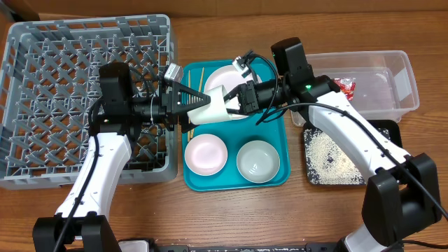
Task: Sort waste into correct bins and load items into the dishwasher
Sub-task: 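Place the cup into the dish rack with the left gripper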
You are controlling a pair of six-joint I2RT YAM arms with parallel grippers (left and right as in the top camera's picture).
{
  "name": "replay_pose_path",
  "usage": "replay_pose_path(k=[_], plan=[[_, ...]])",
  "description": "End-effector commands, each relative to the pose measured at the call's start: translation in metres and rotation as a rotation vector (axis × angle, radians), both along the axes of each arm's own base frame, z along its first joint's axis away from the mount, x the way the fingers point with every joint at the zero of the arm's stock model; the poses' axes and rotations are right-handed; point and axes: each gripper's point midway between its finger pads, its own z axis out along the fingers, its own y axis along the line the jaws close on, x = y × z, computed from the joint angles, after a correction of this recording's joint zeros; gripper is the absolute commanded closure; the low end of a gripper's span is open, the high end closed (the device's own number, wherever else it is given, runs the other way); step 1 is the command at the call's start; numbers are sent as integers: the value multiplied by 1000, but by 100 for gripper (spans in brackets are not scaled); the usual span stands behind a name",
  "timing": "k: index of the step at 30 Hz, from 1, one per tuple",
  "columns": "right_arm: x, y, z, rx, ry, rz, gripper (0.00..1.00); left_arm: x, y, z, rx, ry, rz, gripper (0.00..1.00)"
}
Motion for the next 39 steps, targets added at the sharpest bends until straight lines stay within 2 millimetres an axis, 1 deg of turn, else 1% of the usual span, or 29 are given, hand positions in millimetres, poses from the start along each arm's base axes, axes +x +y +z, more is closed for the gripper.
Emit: replay_pose_path(k=[1,2,4,8,9,12,13,14,17,20,22,24,27,29,30,31,34,39], plan=[[-4,3,0,16,-2,24,96,-2,-2,8,-12,-7,-26,17],[-3,3,0,14,-3,22,96,-2,-2,8,-12,-7,-26,21],[-2,3,-1,9,-5,17,96,-2,-2,8,-12,-6,-26,37],[-2,3,-1,7,-4,14,96,-2,-2,8,-12,16,-26,48],[-2,3,-2,4,-3,11,95,-2,-2,8,-12,16,-26,48],[-2,3,-2,3,-2,10,79,-2,-2,8,-12,16,-26,48],[-2,3,-2,3,-2,10,68,-2,-2,8,-12,17,-25,48],[-1,3,-2,3,-3,10,62,-2,-2,8,-12,18,-25,51],[5,-2,-6,-20,0,-23,54,0,0,11,-12,-18,-20,60],[18,-16,-11,-45,13,-78,47,7,6,18,-9,-89,0,60],[28,-29,-14,-59,23,-118,41,14,15,27,-3,-162,28,60],[38,-44,-18,-75,32,-162,38,22,27,39,5,-233,62,60],[50,-69,-31,-136,67,-244,36,29,48,60,27,-355,124,60],[54,-83,-43,-194,80,-287,34,31,63,74,46,-435,170,57],[55,-88,-48,-223,87,-303,34,32,70,79,54,-458,190,56],[55,-91,-54,-254,96,-318,33,33,80,85,65,-479,222,56],[53,-99,-68,-335,112,-345,33,39,109,97,93,-514,302,59],[49,-110,-86,-451,141,-384,32,44,145,112,132,-558,404,62]])
